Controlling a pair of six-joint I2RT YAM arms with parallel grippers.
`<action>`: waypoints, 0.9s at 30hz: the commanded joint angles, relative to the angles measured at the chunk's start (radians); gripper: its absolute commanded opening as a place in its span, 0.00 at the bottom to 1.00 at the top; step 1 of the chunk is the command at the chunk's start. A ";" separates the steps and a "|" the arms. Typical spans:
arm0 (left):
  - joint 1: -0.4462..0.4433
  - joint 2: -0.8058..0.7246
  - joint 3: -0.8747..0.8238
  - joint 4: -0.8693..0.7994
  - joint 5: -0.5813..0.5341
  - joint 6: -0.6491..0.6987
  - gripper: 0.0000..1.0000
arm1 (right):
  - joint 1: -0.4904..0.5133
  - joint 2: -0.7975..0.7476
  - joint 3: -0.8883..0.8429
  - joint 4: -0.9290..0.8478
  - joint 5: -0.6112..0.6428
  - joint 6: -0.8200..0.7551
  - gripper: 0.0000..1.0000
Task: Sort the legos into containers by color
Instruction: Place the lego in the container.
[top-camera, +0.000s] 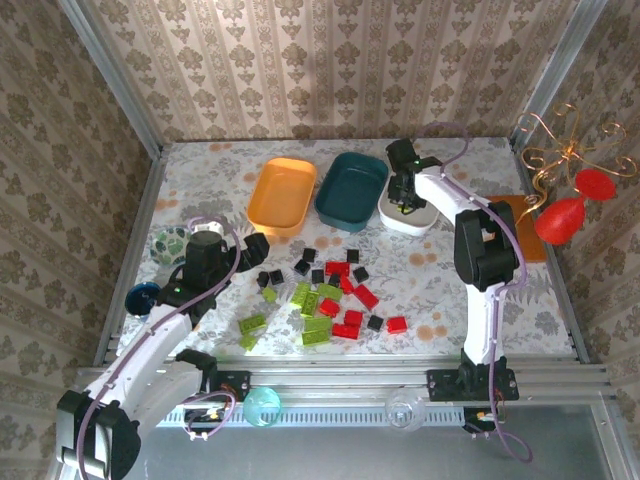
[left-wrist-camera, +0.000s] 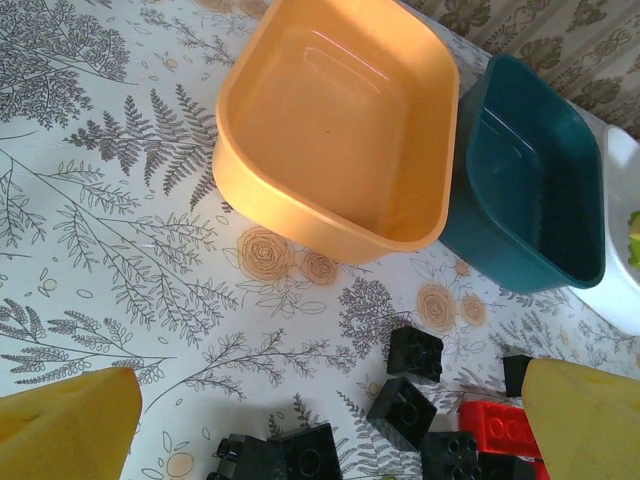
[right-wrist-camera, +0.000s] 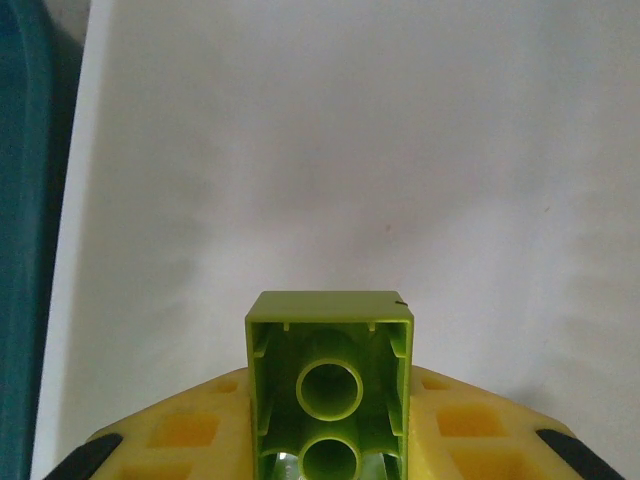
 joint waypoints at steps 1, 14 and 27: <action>-0.005 -0.012 0.031 -0.019 -0.020 0.021 0.99 | 0.026 -0.016 -0.037 -0.045 -0.020 -0.004 0.24; -0.001 -0.010 0.037 -0.023 -0.021 0.020 0.99 | 0.124 -0.137 -0.236 0.045 -0.041 0.023 0.24; -0.001 0.010 0.092 -0.179 -0.082 0.061 0.99 | 0.141 -0.393 -0.367 0.140 0.045 0.039 0.70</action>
